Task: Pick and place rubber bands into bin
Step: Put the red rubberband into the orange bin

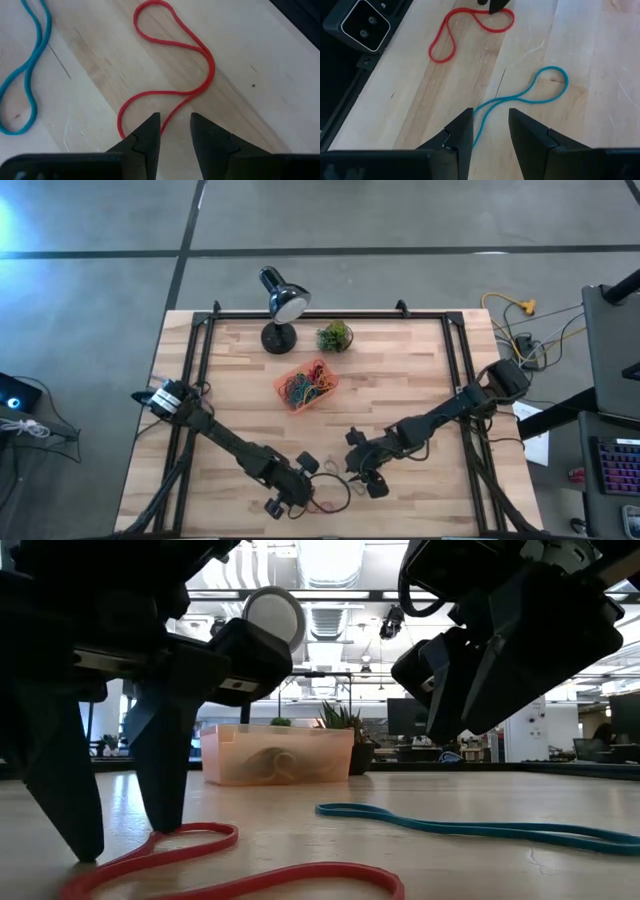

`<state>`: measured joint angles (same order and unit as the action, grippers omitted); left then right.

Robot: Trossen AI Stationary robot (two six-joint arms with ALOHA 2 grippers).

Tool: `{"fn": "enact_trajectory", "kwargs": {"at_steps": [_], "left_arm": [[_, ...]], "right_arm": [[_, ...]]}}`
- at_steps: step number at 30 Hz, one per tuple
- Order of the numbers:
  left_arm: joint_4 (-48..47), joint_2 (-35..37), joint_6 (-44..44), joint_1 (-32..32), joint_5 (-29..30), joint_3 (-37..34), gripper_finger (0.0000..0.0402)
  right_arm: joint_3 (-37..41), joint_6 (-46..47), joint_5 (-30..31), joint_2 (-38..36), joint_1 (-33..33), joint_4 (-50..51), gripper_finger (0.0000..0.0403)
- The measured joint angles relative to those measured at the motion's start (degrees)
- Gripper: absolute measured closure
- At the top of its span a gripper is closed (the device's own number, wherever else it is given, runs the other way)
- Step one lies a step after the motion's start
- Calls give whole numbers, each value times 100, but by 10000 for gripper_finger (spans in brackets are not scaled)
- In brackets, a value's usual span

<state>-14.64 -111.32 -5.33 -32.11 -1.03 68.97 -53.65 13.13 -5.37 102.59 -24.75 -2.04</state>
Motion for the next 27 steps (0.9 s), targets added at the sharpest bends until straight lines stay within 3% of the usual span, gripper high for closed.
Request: {"fn": "enact_trajectory", "kwargs": {"at_steps": [11, 21, 27], "left_arm": [[-277, -27, 343, 178, -77, 14, 308], [-1517, -7, 959, 459, -39, 193, 308], [-1636, -18, 812, 465, 5, 259, 308]], "right_arm": [[4, -2, 0, 0, 0, 0, 284], [9, -4, 0, 0, 0, 2, 284], [9, -4, 0, -2, 0, 8, 284]]}}
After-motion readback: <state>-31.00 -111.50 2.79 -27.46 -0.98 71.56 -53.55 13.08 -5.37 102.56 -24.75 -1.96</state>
